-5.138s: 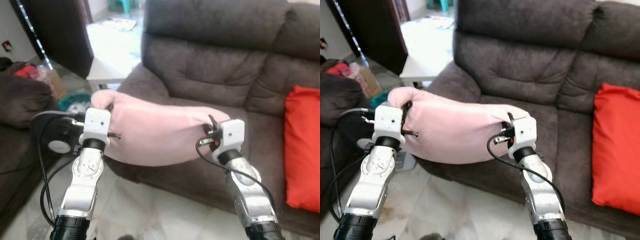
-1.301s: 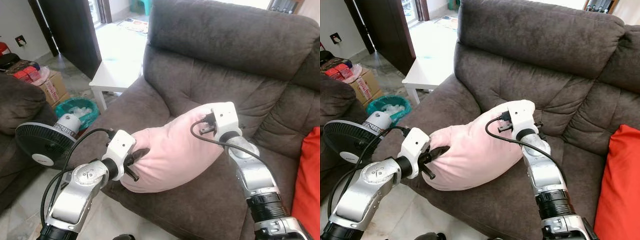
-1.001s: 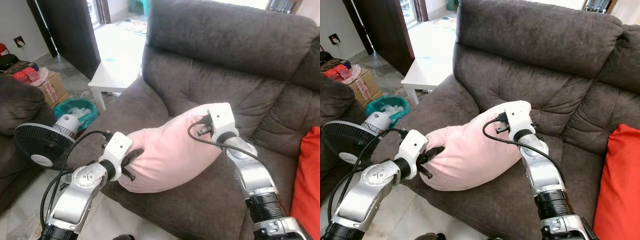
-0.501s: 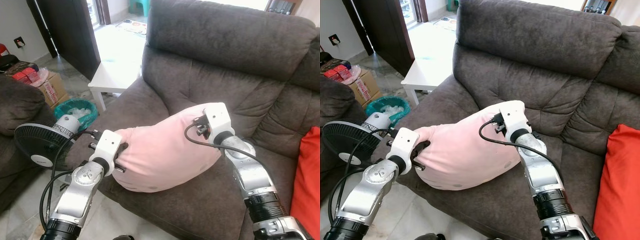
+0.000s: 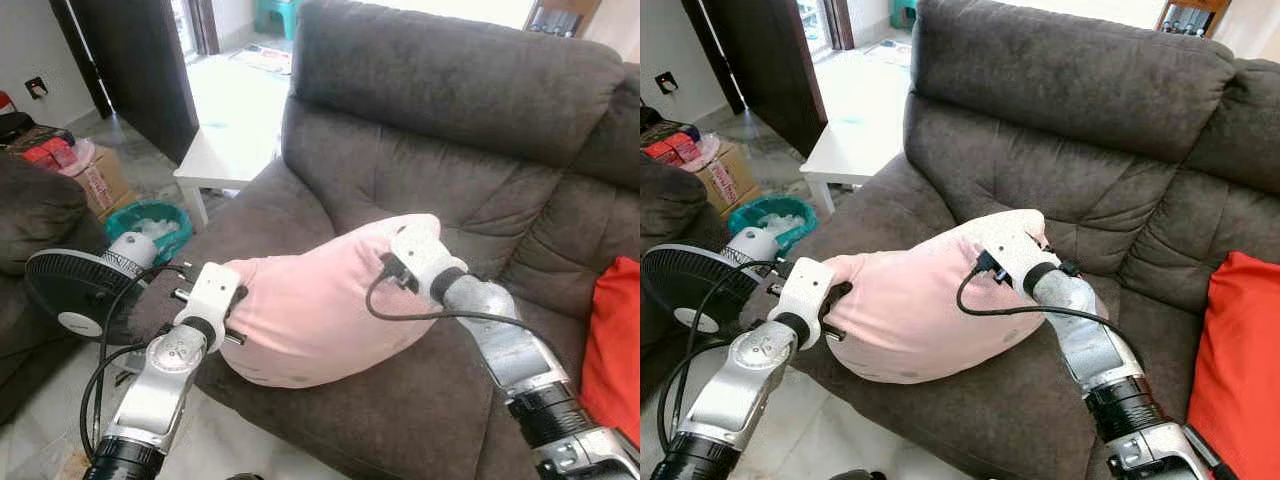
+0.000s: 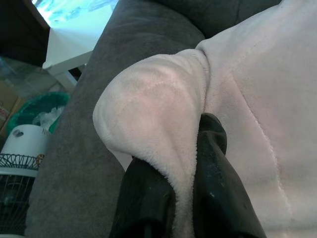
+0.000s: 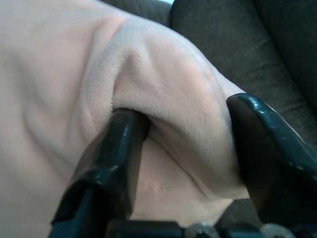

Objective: Move the pillow to the sofa from floor

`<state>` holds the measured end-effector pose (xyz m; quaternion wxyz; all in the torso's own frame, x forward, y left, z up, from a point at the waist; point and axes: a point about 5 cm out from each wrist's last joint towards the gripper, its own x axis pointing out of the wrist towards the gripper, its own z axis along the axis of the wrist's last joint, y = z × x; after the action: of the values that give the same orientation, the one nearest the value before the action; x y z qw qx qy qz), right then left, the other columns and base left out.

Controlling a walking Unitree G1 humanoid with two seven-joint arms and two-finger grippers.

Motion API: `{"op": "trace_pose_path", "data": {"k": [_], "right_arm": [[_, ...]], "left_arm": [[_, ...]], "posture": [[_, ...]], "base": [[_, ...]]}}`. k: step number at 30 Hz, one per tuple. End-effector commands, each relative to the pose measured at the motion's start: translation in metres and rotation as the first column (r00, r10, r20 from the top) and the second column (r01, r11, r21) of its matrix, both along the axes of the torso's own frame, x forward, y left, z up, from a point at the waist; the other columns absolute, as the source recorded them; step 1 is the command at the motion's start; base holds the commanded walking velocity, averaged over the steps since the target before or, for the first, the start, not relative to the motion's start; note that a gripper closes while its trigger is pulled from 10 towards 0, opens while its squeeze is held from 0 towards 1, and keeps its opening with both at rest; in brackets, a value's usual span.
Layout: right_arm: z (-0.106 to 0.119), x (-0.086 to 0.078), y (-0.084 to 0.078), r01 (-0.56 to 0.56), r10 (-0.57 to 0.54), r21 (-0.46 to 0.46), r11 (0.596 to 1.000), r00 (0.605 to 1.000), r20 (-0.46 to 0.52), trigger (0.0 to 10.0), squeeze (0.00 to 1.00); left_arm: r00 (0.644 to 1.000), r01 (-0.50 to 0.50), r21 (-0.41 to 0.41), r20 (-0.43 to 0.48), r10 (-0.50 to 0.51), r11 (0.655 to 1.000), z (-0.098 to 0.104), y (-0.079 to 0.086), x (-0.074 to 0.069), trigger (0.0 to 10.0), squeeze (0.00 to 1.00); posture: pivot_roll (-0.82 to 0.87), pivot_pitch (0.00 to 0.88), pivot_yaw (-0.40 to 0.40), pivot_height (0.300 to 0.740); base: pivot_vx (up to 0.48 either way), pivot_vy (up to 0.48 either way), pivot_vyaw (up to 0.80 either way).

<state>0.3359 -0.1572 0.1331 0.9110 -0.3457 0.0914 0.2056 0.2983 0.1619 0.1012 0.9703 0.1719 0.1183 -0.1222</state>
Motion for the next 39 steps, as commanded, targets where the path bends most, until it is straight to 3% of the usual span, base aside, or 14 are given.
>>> {"op": "trace_pose_path", "data": {"k": [1,3,4,5,6,7,12,19,27,30,33,34,39], "right_arm": [[-0.002,0.003,-0.005,0.008,-0.008,-0.053,0.999,1.0,-0.002,10.0,1.0],[0.004,0.006,-0.007,0.024,-0.022,-0.059,0.998,0.999,0.032,10.0,1.0],[0.008,0.008,-0.007,0.025,-0.023,-0.055,0.998,0.999,0.049,10.0,0.73],[0.011,0.01,-0.007,0.02,-0.017,-0.056,0.998,0.998,0.055,10.0,0.08],[0.011,0.01,-0.007,0.02,-0.017,-0.056,0.998,0.998,0.055,10.0,0.08],[0.014,0.011,-0.008,0.021,-0.017,-0.064,0.998,0.998,0.063,10.0,0.0],[0.026,0.015,-0.014,0.045,-0.038,-0.06,0.997,0.993,0.112,10.0,0.0],[0.039,0.014,-0.021,0.051,-0.053,0.021,0.999,0.99,0.131,10.0,0.0],[0.05,0.017,-0.041,0.227,-0.265,0.209,0.951,0.948,0.174,10.0,0.0],[0.033,0.015,-0.05,0.318,-0.36,0.281,0.905,0.927,0.11,10.0,0.0],[0.016,0.011,-0.05,0.353,-0.381,0.263,0.898,0.922,0.065,10.0,0.0],[-0.001,0.006,-0.047,0.367,-0.385,0.262,0.892,0.923,0.019,10.0,0.0],[-0.034,-0.007,-0.046,0.427,-0.426,0.268,0.863,0.902,-0.067,10.0,0.0]], "left_arm": [[1.0,-0.027,0.052,0.004,0.027,0.998,-0.002,0.007,0.002,10.0,0.0],[1.0,-0.025,0.052,0.004,0.025,0.998,-0.002,0.007,0.002,10.0,0.0],[1.0,-0.024,0.053,0.003,0.024,0.998,-0.002,0.006,0.002,10.0,0.0],[1.0,-0.023,0.056,0.003,0.023,0.998,-0.003,0.006,0.002,10.0,0.0],[1.0,-0.023,0.056,0.003,0.023,0.998,-0.003,0.006,0.002,10.0,0.0],[1.0,-0.022,0.059,0.002,0.022,0.998,-0.003,0.006,0.002,10.0,0.0],[1.0,-0.019,0.064,0.0,0.019,0.998,-0.004,0.005,0.002,10.0,0.0],[0.999,-0.033,0.08,-0.012,0.034,0.996,-0.007,0.007,0.001,10.0,0.0],[0.985,-0.169,0.099,-0.009,0.17,0.981,-0.009,0.022,0.004,10.0,0.0],[0.968,-0.251,0.085,0.026,0.249,0.964,-0.005,0.029,0.007,10.0,0.0],[0.949,-0.313,0.041,0.043,0.312,0.949,-0.003,0.032,0.01,10.0,0.0],[0.939,-0.34,-0.013,0.058,0.34,0.94,0.001,0.029,0.013,10.0,0.0],[0.941,-0.311,-0.087,0.114,0.32,0.946,0.01,0.014,0.021,10.0,0.0]], "posture": [[0.14,0.08,-0.049,0.74],[0.14,0.081,-0.048,0.74],[0.14,0.08,-0.047,0.74],[0.14,0.08,-0.047,0.74],[0.14,0.08,-0.047,0.74],[0.14,0.08,-0.046,0.74],[0.14,0.081,-0.045,0.74],[0.14,0.082,-0.043,0.74],[0.14,0.082,-0.043,0.74],[0.14,0.082,-0.043,0.74],[0.14,0.083,-0.044,0.74],[0.14,0.085,-0.045,0.74],[0.14,0.087,-0.044,0.74]], "base": [[0.0,0.0,0.0],[0.0,0.0,0.0],[0.0,0.0,0.0],[0.0,0.0,0.0],[0.0,0.0,0.0],[0.0,0.0,0.0],[0.0,0.0,0.0],[0.0,0.0,0.0],[0.0,0.0,0.0],[0.0,0.0,0.0],[0.0,0.0,0.0],[0.0,0.0,0.0],[0.0,0.0,0.0]]}}
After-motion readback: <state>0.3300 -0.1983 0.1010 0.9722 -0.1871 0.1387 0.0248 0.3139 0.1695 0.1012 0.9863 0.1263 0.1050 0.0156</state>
